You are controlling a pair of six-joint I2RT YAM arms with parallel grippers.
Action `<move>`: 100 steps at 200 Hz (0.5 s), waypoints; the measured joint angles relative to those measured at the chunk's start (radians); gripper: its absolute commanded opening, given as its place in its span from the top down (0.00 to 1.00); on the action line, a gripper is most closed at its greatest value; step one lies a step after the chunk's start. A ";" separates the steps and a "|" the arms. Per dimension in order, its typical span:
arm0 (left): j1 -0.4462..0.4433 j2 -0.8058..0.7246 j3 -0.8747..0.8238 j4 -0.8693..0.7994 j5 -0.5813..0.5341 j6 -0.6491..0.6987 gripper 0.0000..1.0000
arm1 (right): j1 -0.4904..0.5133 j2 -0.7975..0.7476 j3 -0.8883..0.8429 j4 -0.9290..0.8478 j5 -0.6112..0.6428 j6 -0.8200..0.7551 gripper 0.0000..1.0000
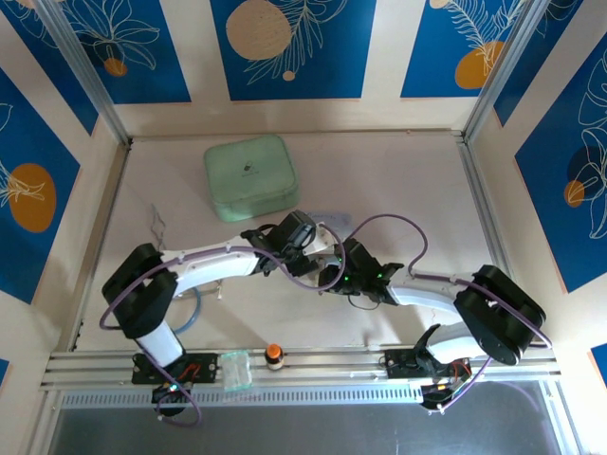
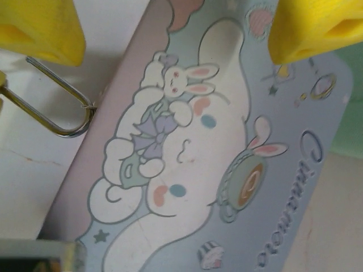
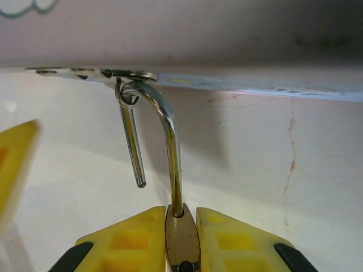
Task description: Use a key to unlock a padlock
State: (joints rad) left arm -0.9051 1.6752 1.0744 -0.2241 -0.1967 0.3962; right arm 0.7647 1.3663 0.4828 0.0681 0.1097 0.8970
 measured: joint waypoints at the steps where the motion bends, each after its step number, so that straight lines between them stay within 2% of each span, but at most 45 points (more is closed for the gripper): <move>1: 0.000 0.002 0.001 0.000 0.001 0.006 0.21 | -0.001 -0.001 -0.002 0.002 -0.003 0.000 0.82; 7: 0.002 0.012 0.003 -0.001 0.006 0.012 0.22 | -0.007 -0.006 -0.010 0.014 -0.013 0.000 0.82; 42: 0.006 0.060 0.047 -0.020 -0.006 0.047 0.47 | -0.049 -0.022 -0.049 0.082 -0.074 -0.007 0.83; 57: 0.006 0.074 0.061 -0.018 -0.007 0.043 0.49 | -0.070 -0.028 -0.063 0.107 -0.092 -0.007 0.83; 61: 0.006 0.075 0.061 -0.015 -0.008 0.043 0.55 | -0.075 -0.029 -0.066 0.112 -0.096 -0.007 0.83; 71: 0.002 0.076 0.061 -0.013 -0.011 0.035 0.63 | -0.084 -0.031 -0.071 0.123 -0.108 -0.009 0.85; 100: -0.013 0.076 0.061 -0.003 -0.023 0.026 0.64 | -0.109 -0.030 -0.073 0.129 -0.125 -0.015 0.85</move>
State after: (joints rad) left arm -0.9184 1.7508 1.1351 -0.2268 -0.2192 0.4217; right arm 0.6559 1.3361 0.4099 0.1967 -0.0151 0.8822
